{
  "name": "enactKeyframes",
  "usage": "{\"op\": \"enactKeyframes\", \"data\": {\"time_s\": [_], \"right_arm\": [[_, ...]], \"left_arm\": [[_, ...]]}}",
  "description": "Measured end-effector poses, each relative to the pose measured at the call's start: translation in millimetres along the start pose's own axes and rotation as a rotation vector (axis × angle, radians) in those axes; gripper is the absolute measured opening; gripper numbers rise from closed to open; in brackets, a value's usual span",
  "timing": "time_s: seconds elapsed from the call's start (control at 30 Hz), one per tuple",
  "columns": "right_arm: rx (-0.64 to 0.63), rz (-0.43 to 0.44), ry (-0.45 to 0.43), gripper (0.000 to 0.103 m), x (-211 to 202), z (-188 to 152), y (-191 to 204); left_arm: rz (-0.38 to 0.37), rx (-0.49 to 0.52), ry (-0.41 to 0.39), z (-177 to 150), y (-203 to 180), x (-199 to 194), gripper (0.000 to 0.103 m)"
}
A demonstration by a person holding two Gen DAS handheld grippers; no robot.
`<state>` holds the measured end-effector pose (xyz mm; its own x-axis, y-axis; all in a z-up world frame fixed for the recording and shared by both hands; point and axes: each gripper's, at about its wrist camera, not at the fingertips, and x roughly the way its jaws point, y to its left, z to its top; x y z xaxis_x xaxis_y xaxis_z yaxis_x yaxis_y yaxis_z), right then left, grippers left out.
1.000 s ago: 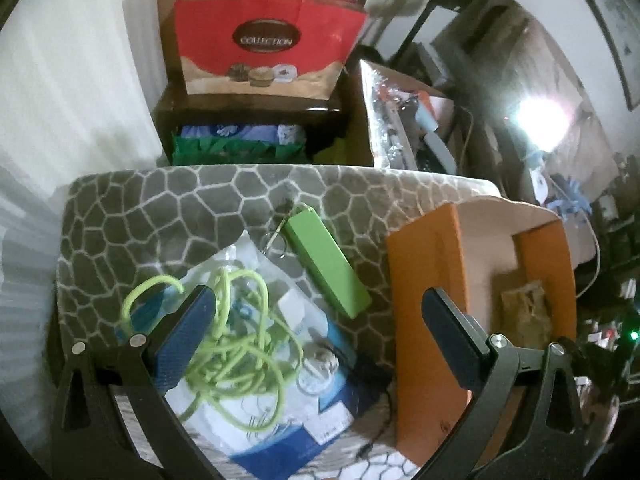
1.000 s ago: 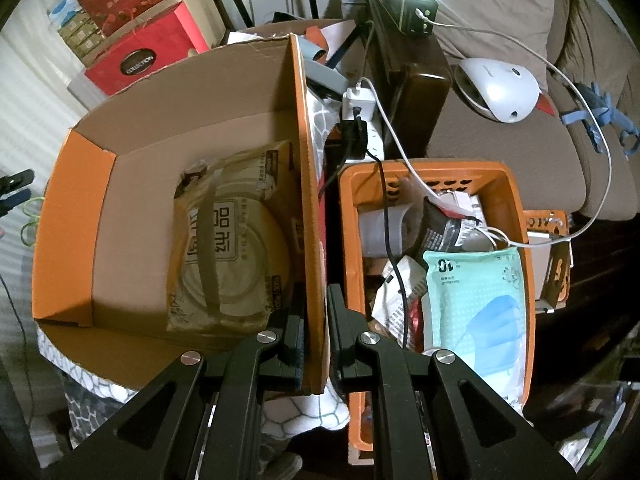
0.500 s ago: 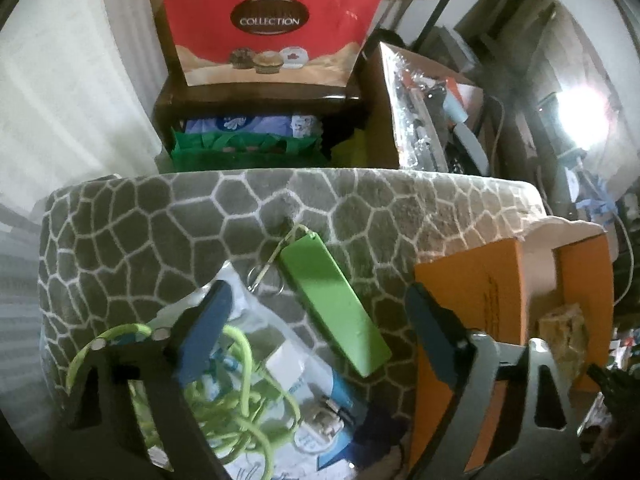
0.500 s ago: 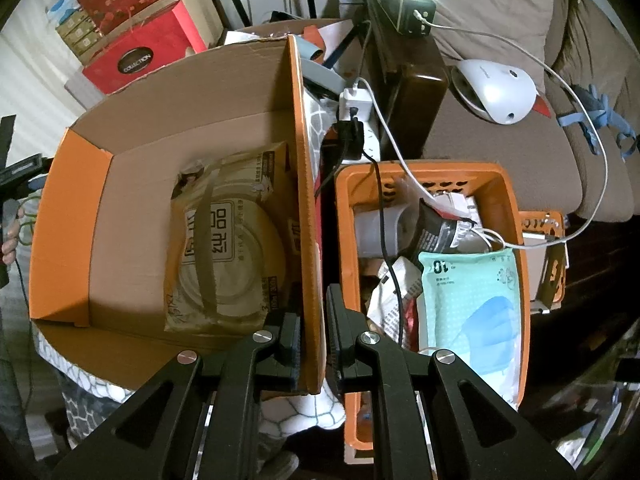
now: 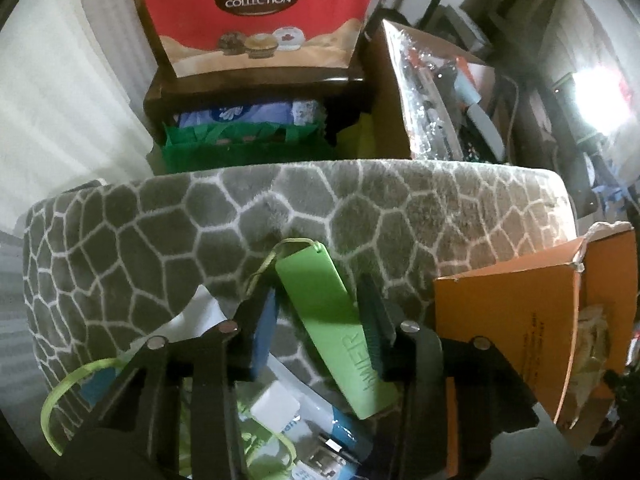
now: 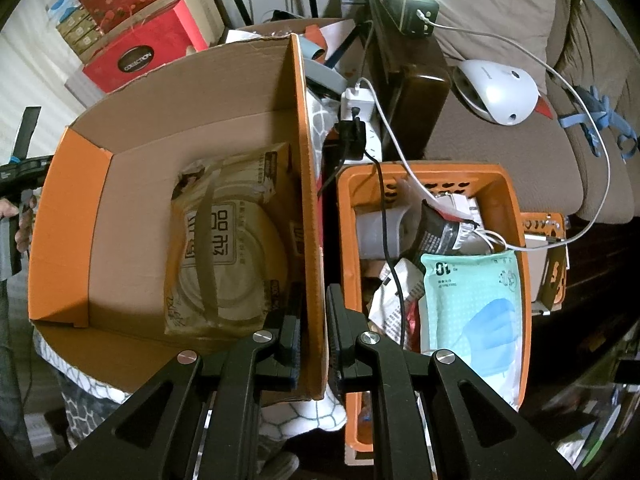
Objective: Organize objects
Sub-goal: 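Grasp the green power bank by its end with the left gripper, then carry the green power bank into the orange box and release it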
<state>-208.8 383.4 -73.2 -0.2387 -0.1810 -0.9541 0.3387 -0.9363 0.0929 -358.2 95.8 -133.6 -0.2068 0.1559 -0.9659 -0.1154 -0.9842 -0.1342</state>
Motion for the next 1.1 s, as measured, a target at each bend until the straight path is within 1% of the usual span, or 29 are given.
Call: {"op": "enactKeyframes", "data": {"time_s": [0.03,0.13,0.33,0.57,0.8,0.93,1.1], "right_arm": [[0.001,0.0,0.0,0.011,0,0,0],[0.002,0.001,-0.001,0.011,0,0,1],[0.006,0.001,-0.001,0.011,0,0,2],[0.007,0.006,-0.004,0.011,0,1,2],[0.014,0.018,-0.007,0.011,0,2,1],[0.02,0.026,-0.01,0.011,1,2,-1],[0.027,0.034,-0.015,0.011,0,2,-4]], "left_arm": [[-0.019,-0.005,-0.001,0,1,0,0.029],[-0.061,-0.024,-0.007,0,4,-4,0.025],[-0.12,-0.026,-0.046,-8,3,-27,0.023],[-0.156,-0.005,-0.123,-22,-3,-72,0.023],[-0.172,0.028,-0.213,-35,-9,-122,0.023],[-0.168,0.068,-0.273,-41,-18,-154,0.023],[-0.191,0.127,-0.319,-51,-34,-188,0.023]]}}
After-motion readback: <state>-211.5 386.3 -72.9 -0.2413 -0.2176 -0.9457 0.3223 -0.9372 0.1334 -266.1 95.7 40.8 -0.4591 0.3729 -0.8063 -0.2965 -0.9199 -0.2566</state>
